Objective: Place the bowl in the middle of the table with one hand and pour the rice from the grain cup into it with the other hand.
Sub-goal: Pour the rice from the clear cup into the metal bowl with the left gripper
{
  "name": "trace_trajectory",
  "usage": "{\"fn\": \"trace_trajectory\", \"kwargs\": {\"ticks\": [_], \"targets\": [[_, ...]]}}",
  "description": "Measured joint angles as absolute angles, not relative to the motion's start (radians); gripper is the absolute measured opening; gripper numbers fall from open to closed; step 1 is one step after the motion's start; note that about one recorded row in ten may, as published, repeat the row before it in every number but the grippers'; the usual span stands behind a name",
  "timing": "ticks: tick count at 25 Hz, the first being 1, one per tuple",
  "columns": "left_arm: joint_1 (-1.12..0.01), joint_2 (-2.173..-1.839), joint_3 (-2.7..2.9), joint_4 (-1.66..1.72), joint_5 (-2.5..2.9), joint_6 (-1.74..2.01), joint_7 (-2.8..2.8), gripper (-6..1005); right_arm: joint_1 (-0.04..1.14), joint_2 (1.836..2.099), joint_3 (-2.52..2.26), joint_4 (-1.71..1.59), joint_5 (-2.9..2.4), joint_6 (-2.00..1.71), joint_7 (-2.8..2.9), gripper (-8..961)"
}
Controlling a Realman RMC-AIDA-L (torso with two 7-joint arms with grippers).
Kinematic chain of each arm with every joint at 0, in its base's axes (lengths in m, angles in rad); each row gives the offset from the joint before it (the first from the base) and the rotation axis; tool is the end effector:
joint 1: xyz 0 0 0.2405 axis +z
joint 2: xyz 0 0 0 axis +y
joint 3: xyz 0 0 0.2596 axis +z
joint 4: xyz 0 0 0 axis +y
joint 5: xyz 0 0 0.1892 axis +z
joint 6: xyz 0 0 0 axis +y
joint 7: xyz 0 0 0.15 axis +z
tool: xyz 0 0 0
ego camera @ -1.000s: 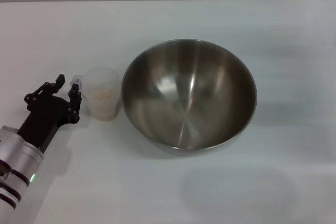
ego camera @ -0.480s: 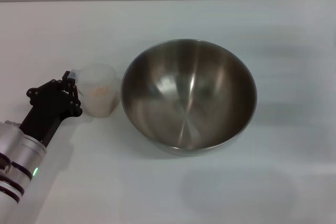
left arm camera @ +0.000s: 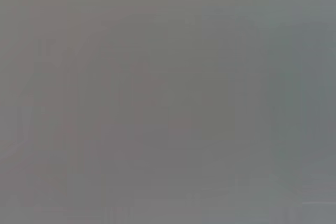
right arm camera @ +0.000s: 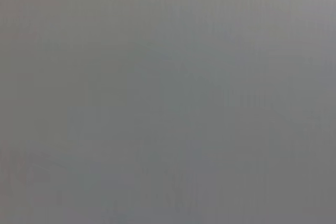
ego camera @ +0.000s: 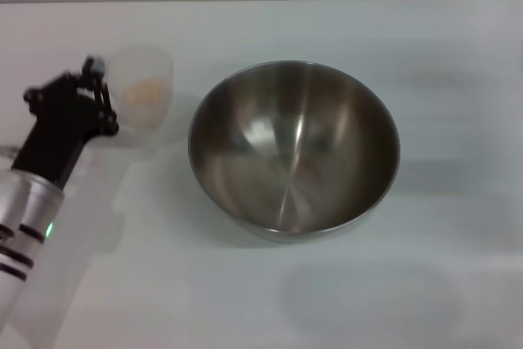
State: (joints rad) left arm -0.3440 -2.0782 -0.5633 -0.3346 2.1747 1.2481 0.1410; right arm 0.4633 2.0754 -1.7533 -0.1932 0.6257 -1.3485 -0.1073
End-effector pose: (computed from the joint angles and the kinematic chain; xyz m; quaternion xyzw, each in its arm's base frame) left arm -0.2837 0.2942 -0.0406 -0.7463 -0.1305 -0.2888 0.5852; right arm 0.3034 0.3438 0.0690 -0.5680 0.1101 0.3024 0.7575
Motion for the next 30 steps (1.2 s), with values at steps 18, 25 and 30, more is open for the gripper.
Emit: {"fn": "trace_trajectory", "kwargs": {"ticks": [18, 25, 30], "targets": [[-0.466, -2.080, -0.326, -0.413, 2.186, 1.351, 1.270, 50, 0.463, 2.074, -1.753, -0.197, 0.631, -1.351, -0.107, 388], [-0.459, -2.080, -0.231, -0.439, 2.186, 1.349, 1.565, 58, 0.465, 2.074, -1.753, -0.196, 0.631, -1.351, -0.133, 389], [-0.458, -2.080, -0.200, -0.441, 2.186, 1.336, 1.687, 64, 0.464, 2.074, -1.753, -0.200, 0.628, -1.352, -0.142, 389]]}}
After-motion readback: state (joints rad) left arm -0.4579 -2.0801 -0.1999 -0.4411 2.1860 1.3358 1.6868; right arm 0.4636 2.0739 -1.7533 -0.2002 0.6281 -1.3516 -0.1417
